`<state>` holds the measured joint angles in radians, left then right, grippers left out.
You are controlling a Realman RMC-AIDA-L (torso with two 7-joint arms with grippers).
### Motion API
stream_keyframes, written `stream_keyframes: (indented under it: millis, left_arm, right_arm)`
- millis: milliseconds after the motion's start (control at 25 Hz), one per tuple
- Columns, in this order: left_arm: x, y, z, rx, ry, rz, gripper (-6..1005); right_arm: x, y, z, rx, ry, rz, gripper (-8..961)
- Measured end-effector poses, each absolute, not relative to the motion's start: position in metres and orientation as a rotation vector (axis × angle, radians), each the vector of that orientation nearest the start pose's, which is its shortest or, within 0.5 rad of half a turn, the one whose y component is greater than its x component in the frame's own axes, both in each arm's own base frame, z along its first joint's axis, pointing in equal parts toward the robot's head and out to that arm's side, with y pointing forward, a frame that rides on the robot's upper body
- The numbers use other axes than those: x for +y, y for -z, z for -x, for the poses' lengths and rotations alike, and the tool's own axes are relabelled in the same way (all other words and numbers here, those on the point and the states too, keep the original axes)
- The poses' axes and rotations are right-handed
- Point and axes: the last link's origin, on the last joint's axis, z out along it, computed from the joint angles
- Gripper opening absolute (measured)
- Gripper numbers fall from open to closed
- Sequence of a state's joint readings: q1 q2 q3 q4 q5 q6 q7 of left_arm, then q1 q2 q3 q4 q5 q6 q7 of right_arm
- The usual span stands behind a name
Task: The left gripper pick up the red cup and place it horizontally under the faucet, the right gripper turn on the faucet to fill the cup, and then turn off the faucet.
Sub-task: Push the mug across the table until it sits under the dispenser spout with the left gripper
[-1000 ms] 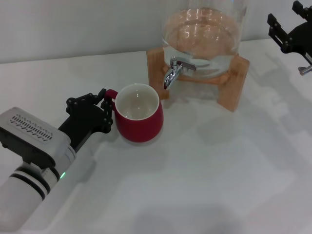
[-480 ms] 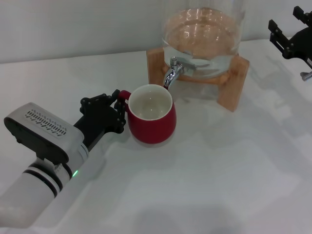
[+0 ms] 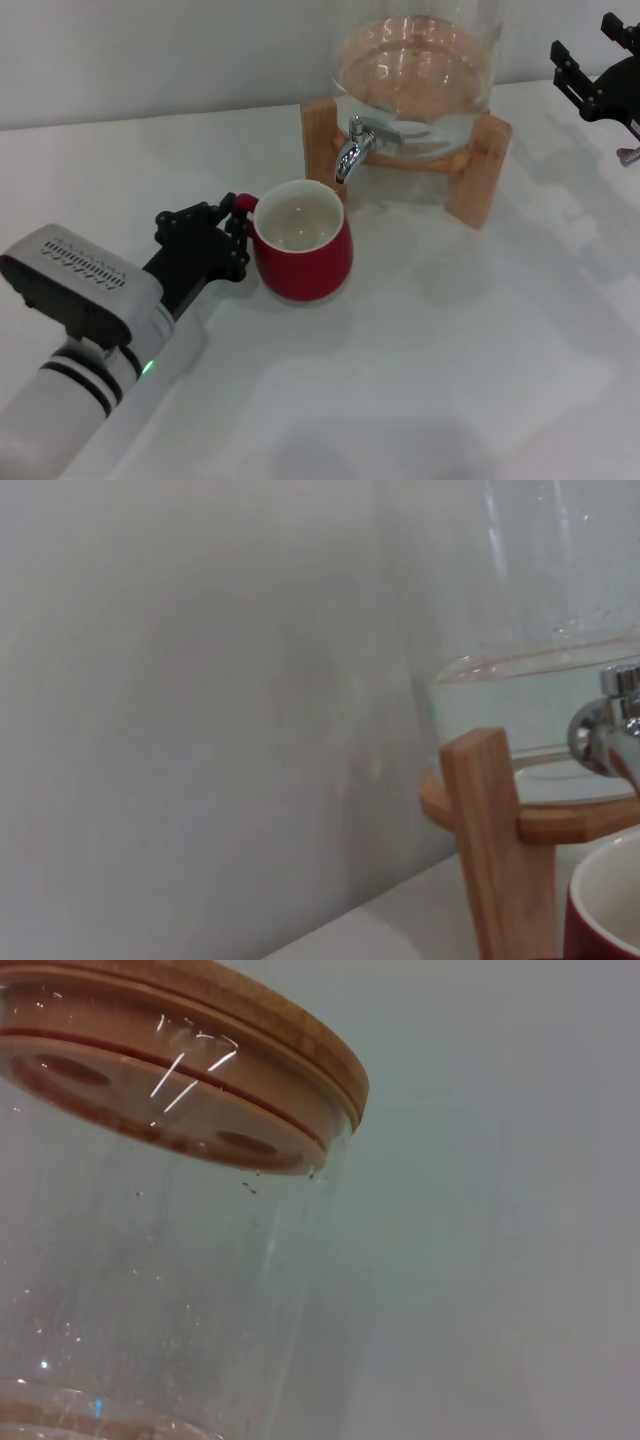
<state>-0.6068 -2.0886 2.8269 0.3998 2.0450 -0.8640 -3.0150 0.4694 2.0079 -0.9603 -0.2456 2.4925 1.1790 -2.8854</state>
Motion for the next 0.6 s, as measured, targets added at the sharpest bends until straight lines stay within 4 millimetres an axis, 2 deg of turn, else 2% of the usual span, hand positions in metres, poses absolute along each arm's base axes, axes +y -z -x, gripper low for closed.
stream_keyframes:
  millis: [600]
  left_arm:
    - [0.342,0.118,0.248,-0.309,0.502,2.129,120]
  right_arm:
    - [0.37,-0.06,-0.32,0.202,-0.636,1.676,663]
